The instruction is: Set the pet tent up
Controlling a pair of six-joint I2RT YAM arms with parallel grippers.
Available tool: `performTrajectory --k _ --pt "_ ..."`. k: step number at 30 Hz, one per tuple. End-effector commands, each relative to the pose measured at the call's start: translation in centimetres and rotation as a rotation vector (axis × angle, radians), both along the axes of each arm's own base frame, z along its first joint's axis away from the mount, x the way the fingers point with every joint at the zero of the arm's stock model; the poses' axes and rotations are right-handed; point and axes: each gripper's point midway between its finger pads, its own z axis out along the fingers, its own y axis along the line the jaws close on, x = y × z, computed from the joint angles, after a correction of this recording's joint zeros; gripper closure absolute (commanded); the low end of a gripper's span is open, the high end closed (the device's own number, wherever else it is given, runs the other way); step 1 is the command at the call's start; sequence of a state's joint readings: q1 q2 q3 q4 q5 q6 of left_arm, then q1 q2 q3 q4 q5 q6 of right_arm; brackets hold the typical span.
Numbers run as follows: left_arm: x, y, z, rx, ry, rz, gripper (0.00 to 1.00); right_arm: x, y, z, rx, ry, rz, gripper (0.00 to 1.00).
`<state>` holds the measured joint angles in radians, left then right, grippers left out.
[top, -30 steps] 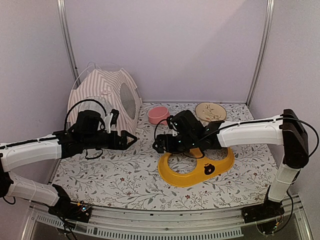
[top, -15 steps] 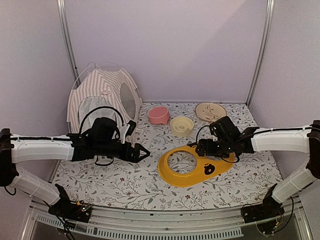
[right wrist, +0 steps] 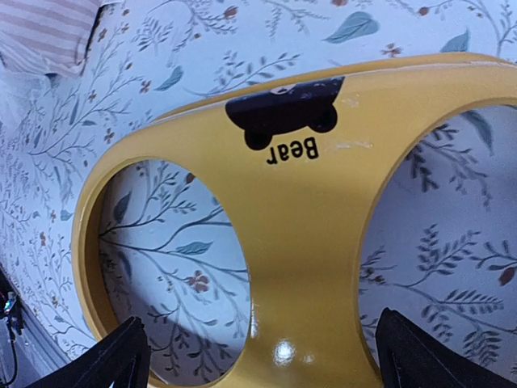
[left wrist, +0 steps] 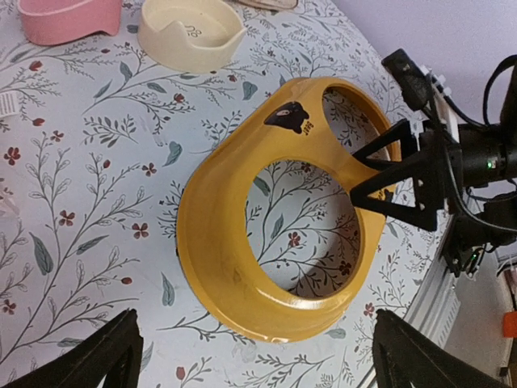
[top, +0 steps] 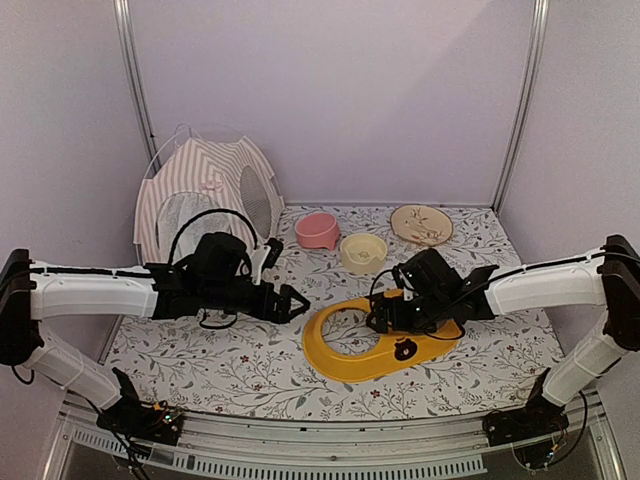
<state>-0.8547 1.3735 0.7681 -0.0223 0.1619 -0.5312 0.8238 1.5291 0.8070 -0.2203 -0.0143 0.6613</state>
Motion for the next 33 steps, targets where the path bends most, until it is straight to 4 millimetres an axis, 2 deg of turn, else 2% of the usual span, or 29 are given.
performTrajectory --k 1,3,6,9,13,16,18,21,24,27,30,33 --pt "0.2 0.2 0.9 0.013 -0.040 0.016 0.00 -2.5 6.3 2.0 0.202 0.027 0.045 0.01" --pt "0.4 0.3 1.0 0.017 -0.045 0.020 0.01 -3.4 9.0 2.5 0.275 0.044 0.059 0.01" --pt "0.4 0.3 1.1 0.015 -0.045 0.026 0.01 -3.8 12.4 2.9 0.319 0.049 0.081 0.01" --pt "0.6 0.8 0.8 0.034 -0.037 0.052 0.01 -3.1 13.8 3.4 0.334 0.035 0.074 0.01" --pt "0.3 3.1 -0.3 0.102 -0.020 0.122 0.00 -1.9 13.3 4.7 0.286 -0.029 0.052 0.01" --pt "-1.4 4.2 -1.6 0.109 0.032 0.107 0.01 -1.5 12.8 5.1 0.262 -0.058 0.062 0.01" --pt "-3.3 4.0 -1.9 0.073 0.106 0.069 0.01 -1.3 12.4 5.2 0.260 -0.064 0.061 0.01" --pt "-6.2 2.5 -1.6 0.003 0.177 -0.007 0.00 -0.6 11.6 5.5 0.248 -0.084 0.045 0.01" --pt "-7.7 1.3 -2.7 0.018 0.205 -0.034 0.01 0.8 10.6 6.4 0.244 -0.118 0.024 0.01" --pt "-7.7 0.4 -3.9 0.054 0.217 -0.030 0.00 2.6 9.3 7.4 0.243 -0.149 -0.001 0.01" --pt "-6.7 -0.5 -4.4 0.079 0.206 -0.008 0.00 4.4 8.0 8.4 0.231 -0.186 -0.014 0.01" --pt "-5.2 -1.3 -5.0 0.107 0.179 0.015 0.01 7.1 6.3 8.5 0.197 -0.202 -0.045 0.01"
